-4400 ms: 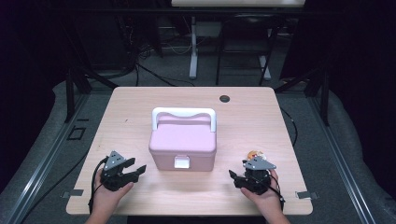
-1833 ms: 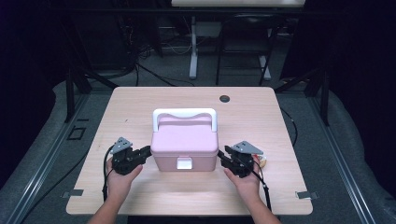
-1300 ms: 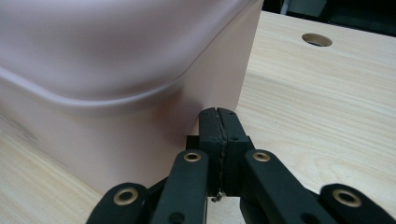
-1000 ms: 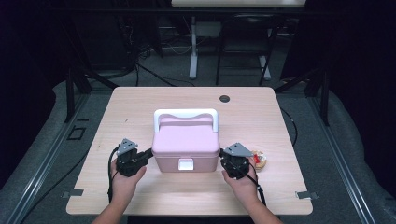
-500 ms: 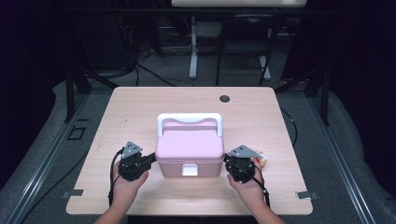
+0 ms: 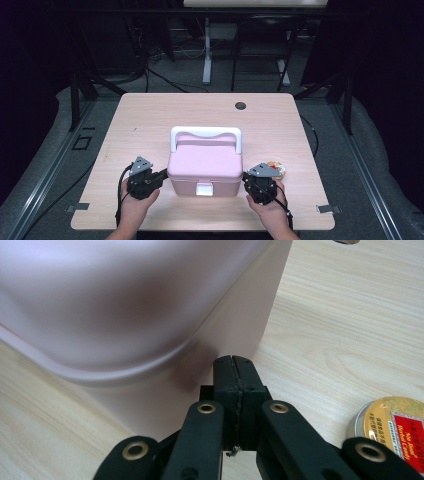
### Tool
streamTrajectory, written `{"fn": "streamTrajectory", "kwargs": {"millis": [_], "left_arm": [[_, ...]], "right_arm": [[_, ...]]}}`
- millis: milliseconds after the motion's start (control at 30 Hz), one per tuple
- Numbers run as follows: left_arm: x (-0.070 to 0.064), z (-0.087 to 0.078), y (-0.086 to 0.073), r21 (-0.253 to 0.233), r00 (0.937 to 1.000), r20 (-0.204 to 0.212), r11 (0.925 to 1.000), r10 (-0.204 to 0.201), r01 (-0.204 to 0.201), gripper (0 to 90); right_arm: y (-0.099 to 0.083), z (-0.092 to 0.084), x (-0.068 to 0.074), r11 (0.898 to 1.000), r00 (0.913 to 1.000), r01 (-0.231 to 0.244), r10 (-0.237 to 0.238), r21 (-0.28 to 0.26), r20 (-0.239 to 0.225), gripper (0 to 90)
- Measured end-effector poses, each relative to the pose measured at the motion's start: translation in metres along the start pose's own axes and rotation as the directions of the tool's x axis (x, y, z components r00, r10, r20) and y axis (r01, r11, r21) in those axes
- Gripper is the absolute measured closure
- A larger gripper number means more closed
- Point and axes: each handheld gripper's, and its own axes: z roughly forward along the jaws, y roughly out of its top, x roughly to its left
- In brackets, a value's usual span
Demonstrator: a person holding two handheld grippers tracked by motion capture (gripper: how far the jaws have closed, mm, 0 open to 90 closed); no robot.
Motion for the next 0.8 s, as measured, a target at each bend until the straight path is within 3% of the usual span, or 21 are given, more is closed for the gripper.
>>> {"fn": "streamTrajectory", "kwargs": {"millis": [100,467,800], "left_arm": [[-0.004,-0.004,-0.001,0.024,0.9999,0.005,0.9996,0.012,-0.012,90.0],[-0.010,-0.009,-0.007,0.016,0.9998,0.019,0.9998,0.010,-0.011,90.0],[-0.015,-0.015,-0.015,0.003,0.9993,0.035,0.9999,-0.014,0.014,90.0]], "right_arm": [[-0.002,-0.003,0.000,1.000,0.9999,0.011,-0.011,0.003,0.002,90.0],[-0.008,-0.013,0.003,1.000,0.9997,0.023,-0.023,0.007,0.003,90.0],[-0.016,-0.022,0.007,0.999,0.9992,0.040,-0.040,0.000,0.005,90.0]]}}
